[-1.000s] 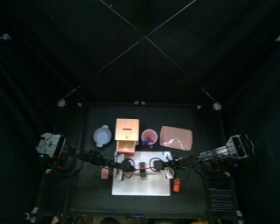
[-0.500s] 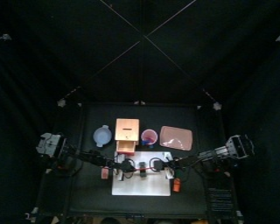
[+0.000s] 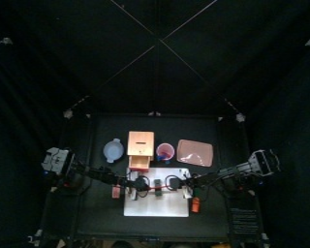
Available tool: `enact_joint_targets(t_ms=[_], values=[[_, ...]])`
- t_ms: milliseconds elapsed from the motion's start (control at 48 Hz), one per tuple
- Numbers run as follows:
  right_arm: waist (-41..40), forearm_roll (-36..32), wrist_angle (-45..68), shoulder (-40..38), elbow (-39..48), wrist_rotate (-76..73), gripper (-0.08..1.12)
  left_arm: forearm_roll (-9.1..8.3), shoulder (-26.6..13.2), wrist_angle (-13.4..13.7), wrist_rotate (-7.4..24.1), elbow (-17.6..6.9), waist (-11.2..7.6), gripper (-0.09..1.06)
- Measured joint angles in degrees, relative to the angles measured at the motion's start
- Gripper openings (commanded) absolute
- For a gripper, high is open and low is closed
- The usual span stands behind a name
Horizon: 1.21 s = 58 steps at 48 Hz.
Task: Place sushi on board then cut the sushi with the knife then place the pieces on the plate
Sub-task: Cut the sushi into 4 pieces
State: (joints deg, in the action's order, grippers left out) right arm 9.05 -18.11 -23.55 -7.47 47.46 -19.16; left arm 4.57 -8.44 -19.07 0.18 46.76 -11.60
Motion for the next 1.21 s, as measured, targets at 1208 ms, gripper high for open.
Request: enact_joint_targets(t_ms=[1208], values=[[5.3, 3.8, -5.4, -2.5, -1.1, -0.6, 0.36, 0.09, 1.6, 0.6, 0.0, -1.8, -3.16, 0.32]])
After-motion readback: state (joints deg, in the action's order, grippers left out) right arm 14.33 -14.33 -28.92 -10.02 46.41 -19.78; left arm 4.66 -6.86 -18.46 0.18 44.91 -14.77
